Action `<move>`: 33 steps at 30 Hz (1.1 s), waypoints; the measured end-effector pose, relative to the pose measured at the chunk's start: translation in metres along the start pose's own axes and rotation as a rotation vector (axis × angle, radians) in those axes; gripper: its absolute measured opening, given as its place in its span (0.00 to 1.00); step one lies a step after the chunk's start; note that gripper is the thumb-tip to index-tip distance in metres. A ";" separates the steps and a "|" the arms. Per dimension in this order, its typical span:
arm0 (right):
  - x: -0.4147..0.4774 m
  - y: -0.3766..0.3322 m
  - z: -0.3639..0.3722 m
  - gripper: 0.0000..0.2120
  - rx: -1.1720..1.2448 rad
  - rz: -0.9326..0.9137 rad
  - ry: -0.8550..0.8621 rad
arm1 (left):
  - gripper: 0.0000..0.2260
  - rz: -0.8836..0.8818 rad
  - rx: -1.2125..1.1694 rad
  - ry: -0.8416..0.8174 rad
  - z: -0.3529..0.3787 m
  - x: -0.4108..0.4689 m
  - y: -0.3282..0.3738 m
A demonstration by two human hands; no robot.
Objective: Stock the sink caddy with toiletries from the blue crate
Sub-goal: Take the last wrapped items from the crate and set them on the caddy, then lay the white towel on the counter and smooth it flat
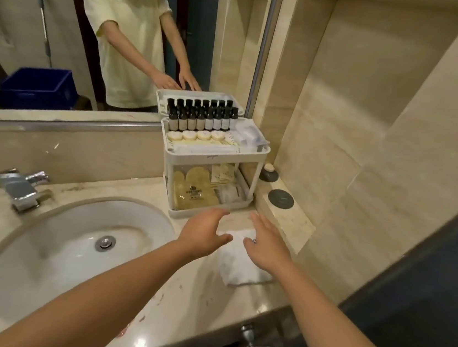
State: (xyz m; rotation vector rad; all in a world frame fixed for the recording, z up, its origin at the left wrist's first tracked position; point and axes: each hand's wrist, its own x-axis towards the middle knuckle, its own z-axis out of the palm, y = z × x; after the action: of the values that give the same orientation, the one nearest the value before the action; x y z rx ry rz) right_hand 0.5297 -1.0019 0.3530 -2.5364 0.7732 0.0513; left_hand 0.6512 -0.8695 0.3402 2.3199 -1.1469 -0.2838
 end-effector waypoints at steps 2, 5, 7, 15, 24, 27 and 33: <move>-0.005 0.008 0.010 0.32 -0.019 0.019 -0.043 | 0.30 -0.007 0.005 -0.041 0.014 -0.006 -0.002; -0.005 0.020 0.023 0.32 -0.052 0.039 -0.102 | 0.30 -0.013 0.035 -0.092 0.034 -0.010 -0.004; -0.002 0.029 0.031 0.31 -0.073 0.046 -0.132 | 0.30 -0.020 0.054 -0.126 0.047 -0.009 -0.006; 0.025 0.069 0.061 0.33 -0.182 0.061 -0.295 | 0.35 -0.063 0.167 -0.289 0.098 0.006 -0.018; 0.057 0.101 0.097 0.31 -0.243 -0.009 -0.374 | 0.31 -0.069 0.298 -0.383 0.147 0.032 -0.030; 0.066 0.102 0.105 0.30 -0.236 0.001 -0.365 | 0.29 -0.083 0.312 -0.393 0.155 0.038 -0.033; 0.093 0.099 0.098 0.31 -0.274 0.006 -0.413 | 0.28 -0.108 0.294 -0.401 0.158 0.056 -0.038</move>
State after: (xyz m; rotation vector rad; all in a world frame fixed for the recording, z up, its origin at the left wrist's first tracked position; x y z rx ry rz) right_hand 0.5652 -1.0760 0.2070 -2.6404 0.6394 0.7031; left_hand 0.6471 -0.9529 0.1903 2.6671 -1.3251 -0.6866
